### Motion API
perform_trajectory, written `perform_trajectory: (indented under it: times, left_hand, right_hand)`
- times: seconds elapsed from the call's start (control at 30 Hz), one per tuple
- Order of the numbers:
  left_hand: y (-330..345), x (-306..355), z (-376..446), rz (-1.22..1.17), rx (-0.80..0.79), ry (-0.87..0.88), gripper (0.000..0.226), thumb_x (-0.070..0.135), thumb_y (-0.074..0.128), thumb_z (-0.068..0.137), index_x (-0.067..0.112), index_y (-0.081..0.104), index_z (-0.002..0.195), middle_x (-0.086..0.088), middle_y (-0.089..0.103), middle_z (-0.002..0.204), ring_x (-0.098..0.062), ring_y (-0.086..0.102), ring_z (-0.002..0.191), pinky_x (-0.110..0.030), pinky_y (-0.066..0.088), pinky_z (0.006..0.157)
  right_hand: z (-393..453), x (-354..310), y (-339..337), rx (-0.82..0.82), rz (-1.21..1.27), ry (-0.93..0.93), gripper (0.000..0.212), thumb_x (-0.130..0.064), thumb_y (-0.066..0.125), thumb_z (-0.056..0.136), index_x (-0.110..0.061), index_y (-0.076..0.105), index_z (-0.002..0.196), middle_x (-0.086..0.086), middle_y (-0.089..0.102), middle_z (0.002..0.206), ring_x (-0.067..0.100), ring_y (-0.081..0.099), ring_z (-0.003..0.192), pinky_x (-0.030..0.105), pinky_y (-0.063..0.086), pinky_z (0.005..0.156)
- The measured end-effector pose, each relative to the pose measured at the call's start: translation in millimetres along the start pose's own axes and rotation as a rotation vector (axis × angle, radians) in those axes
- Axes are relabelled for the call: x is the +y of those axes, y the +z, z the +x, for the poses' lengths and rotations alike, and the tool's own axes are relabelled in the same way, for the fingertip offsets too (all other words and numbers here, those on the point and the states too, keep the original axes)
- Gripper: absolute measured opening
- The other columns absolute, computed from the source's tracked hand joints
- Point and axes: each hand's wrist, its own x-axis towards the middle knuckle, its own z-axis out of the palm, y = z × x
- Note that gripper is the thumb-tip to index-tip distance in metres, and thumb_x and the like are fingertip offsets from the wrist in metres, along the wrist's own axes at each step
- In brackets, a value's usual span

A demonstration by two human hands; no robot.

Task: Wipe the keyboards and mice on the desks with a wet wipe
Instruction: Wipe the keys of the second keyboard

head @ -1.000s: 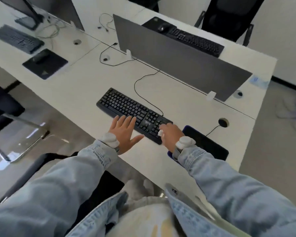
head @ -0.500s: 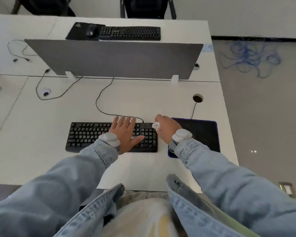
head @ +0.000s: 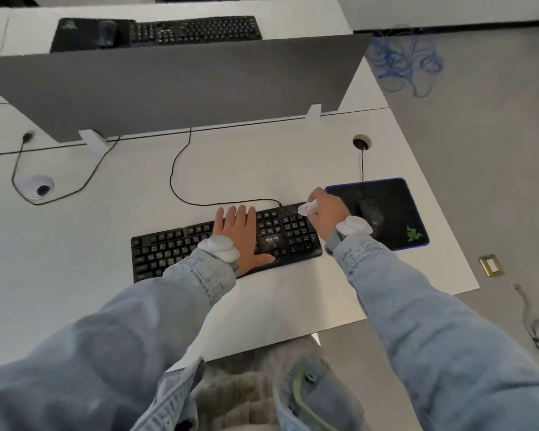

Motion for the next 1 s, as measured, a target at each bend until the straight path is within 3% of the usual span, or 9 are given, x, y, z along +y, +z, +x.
perform_trajectory:
  times: [0.23,0.37,0.57,0.7,0.8,1.0]
  left_hand:
    - [46.9,5.2,21.6,-0.101,0.076,-0.062,0.138,0.087,0.064,0.063,0.007,0.004,0.158,-0.015,0.014,0.164,-0.034,0.015,0.151,-0.053,0.006,0.123]
    - [69.7,16.3,31.0,-0.043,0.232,-0.133,0.152,0.099,0.051,0.037,0.012,0.011,0.155,-0.012,0.029,0.159,-0.032,0.030,0.145,-0.053,0.013,0.122]
    - [89.0,22.6,44.5,0.053,0.286,-0.093,0.160,0.096,0.065,0.041,0.014,-0.006,0.158,-0.016,0.015,0.163,-0.037,0.015,0.151,-0.056,0.002,0.123]
    - [94.7,5.3,50.3,0.101,0.260,-0.017,0.161,0.103,0.053,0.040,0.017,-0.016,0.157,-0.017,0.018,0.161,-0.036,0.017,0.150,-0.060,-0.002,0.122]
    - [94.6,-5.3,52.7,0.137,0.301,0.012,0.166,0.110,0.033,0.025,0.021,-0.015,0.156,-0.011,0.036,0.152,-0.032,0.035,0.142,-0.063,0.000,0.120]
    - [94.5,-6.6,50.3,0.104,0.322,0.010,0.166,0.109,0.031,0.021,0.023,-0.007,0.157,-0.005,0.046,0.144,-0.029,0.045,0.133,-0.064,0.010,0.119]
  right_hand:
    - [44.4,9.8,33.7,0.168,0.016,-0.158,0.016,-0.015,0.050,0.087,-0.011,0.064,0.093,0.006,0.061,0.091,0.022,0.056,0.082,0.027,0.037,0.068]
    - [54.0,8.9,38.7,0.265,0.039,-0.217,0.020,-0.015,0.048,0.086,-0.011,0.068,0.089,0.003,0.067,0.090,0.019,0.058,0.082,0.027,0.042,0.068]
    - [64.4,18.4,53.1,0.218,-0.038,-0.369,0.015,-0.022,0.057,0.086,-0.018,0.068,0.095,-0.008,0.062,0.093,0.013,0.056,0.088,0.024,0.037,0.070]
    - [67.0,27.8,59.1,0.323,-0.088,-0.423,0.018,-0.026,0.061,0.085,-0.020,0.069,0.099,-0.005,0.062,0.098,0.014,0.055,0.091,0.022,0.032,0.071]
    - [64.8,30.0,57.8,0.412,-0.150,-0.454,0.018,-0.026,0.063,0.085,-0.019,0.069,0.101,-0.005,0.057,0.094,0.014,0.052,0.087,0.022,0.031,0.072]
    - [44.2,25.2,69.0,0.463,-0.008,-0.511,0.006,-0.024,0.065,0.082,-0.025,0.069,0.085,-0.005,0.065,0.082,0.010,0.053,0.069,0.023,0.039,0.063]
